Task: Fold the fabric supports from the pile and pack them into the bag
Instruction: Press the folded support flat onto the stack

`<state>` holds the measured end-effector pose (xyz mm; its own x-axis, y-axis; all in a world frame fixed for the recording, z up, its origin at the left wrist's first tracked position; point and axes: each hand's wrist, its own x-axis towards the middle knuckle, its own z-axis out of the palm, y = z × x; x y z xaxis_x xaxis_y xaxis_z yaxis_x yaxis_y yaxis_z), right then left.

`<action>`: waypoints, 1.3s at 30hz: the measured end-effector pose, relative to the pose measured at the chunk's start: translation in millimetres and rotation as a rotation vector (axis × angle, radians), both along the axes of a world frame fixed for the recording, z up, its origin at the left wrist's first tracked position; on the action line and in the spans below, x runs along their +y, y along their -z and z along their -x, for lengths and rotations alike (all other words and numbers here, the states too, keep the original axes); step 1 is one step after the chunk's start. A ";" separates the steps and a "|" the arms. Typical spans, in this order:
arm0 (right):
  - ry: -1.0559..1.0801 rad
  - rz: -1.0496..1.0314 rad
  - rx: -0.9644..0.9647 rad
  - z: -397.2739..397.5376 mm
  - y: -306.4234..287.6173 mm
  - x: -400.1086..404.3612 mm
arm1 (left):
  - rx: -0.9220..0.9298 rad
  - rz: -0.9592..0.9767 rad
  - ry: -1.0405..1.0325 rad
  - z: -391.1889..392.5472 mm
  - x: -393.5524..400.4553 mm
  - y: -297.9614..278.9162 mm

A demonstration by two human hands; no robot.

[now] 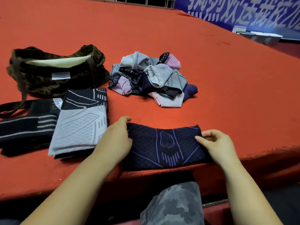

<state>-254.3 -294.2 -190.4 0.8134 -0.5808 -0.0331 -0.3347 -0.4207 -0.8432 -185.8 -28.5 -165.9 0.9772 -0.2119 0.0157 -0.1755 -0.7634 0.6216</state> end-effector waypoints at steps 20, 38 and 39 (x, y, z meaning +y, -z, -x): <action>0.141 -0.251 -0.629 18.6 -56.8 18.6 | -0.091 0.617 -0.049 10.5 14.0 -22.9; -0.478 0.555 0.114 10.7 28.4 87.5 | -0.113 -0.459 0.295 30.5 -42.9 43.2; -0.439 0.594 0.163 10.3 28.9 80.7 | -0.112 -0.485 0.288 29.4 -40.2 46.3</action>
<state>-264.6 -213.4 -219.2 0.9858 -0.1620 0.0450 -0.1323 -0.9126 -0.3869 -215.1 -68.8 -212.2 0.8767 -0.4785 -0.0494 -0.4637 -0.8680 0.1775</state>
